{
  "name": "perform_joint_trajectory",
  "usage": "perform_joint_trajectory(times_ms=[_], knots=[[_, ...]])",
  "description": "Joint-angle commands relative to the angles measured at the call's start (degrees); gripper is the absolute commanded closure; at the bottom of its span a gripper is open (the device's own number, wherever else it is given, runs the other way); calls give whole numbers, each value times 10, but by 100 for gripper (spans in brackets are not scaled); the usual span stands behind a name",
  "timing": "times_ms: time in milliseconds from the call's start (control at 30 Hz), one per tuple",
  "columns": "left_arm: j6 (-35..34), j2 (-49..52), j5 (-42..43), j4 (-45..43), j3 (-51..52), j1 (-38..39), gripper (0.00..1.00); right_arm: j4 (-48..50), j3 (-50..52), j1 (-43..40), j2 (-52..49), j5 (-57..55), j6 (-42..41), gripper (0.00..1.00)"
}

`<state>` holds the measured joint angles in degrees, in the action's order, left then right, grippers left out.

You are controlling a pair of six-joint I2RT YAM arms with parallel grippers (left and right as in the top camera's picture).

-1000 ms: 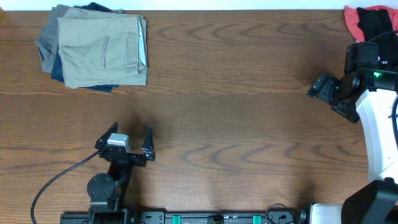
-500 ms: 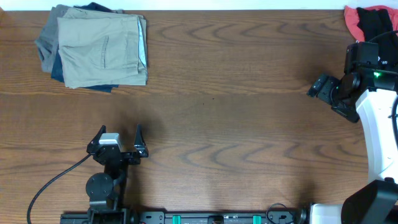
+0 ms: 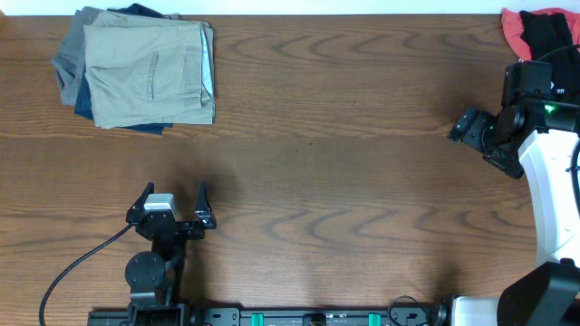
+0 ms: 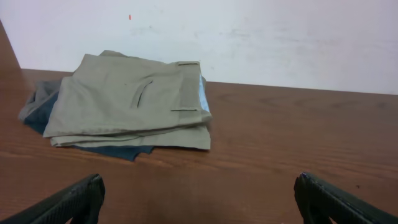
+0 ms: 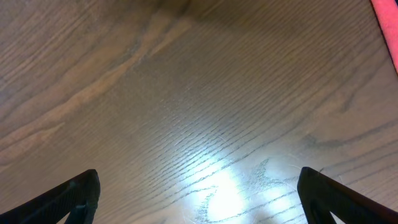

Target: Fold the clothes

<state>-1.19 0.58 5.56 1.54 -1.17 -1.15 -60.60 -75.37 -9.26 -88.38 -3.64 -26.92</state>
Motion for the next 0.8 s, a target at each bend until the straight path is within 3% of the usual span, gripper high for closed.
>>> perform_joint_trajectory(times_ms=[0,533,767], knots=[[8,-3,-3,21,9,-3,2,-1,-3,-1,6,-5,4,1],[8,-3,-3,21,9,-3,2,-1,-3,-1,8,-5,4,1],[8,-3,-3,21,9,-3,2,-1,-3,8,56,-5,4,1]])
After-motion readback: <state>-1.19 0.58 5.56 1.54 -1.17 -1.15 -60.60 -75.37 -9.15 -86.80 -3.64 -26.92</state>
